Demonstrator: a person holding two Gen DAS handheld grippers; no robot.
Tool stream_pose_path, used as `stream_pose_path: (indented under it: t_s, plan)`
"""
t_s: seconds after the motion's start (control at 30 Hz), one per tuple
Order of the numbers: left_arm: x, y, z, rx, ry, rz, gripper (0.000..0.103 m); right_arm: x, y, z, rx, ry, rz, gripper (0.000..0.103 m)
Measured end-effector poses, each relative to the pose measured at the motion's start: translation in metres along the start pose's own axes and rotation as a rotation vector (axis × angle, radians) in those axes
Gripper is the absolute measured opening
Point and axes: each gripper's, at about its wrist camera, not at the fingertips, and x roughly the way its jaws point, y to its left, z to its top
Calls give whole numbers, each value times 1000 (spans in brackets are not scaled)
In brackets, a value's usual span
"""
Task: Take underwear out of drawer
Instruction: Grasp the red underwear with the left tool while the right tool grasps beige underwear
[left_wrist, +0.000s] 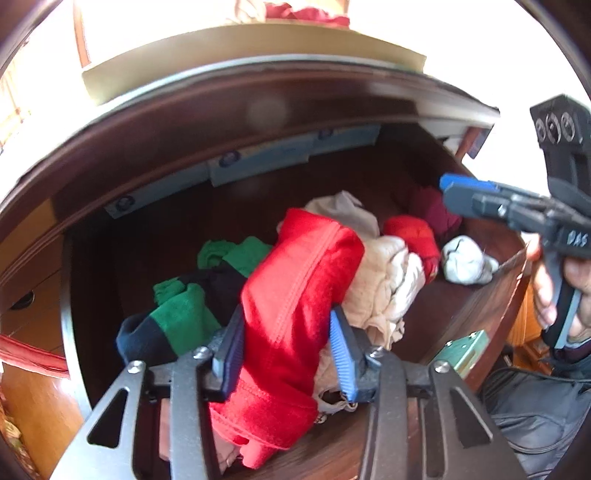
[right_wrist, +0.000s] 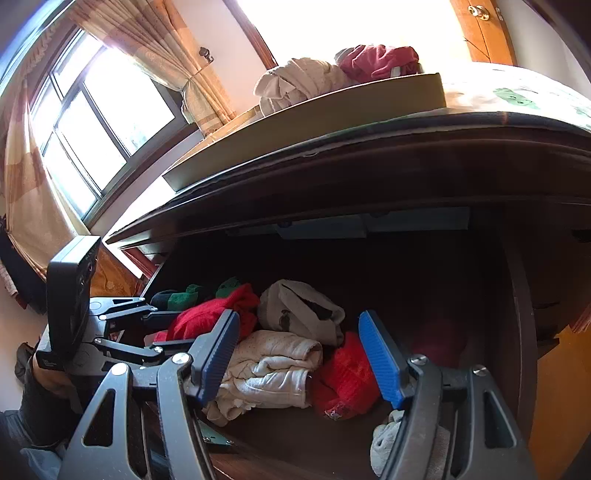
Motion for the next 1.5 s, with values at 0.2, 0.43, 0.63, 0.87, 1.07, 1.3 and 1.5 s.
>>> stream_pose_path:
  t_s: [0.2,0.43,0.63,0.87,1.07,1.3,1.5]
  plan:
    - [-16,9,-4,-72,-81,2,40,2,13,2,-89,19,-28,69]
    - [-27,18,-6,-135,-142,-4,40,13,37,6,-260,86,-40,69]
    - [-39,27,-8,-174,-175,-13,40,36,53,17,-451,213,-51,69]
    - [-44,30,-7,-188,-186,-12,40,70,80,16,-634,401,4,69]
    - [-53,39,-9,-201,-204,-13,40,89,93,11,-712,525,52,69]
    - [-58,49,-9,-220,-208,-15,40,112,109,6,-786,636,61,69]
    - [-63,57,-6,-231,-212,-16,40,138,119,-6,-829,783,82,65]
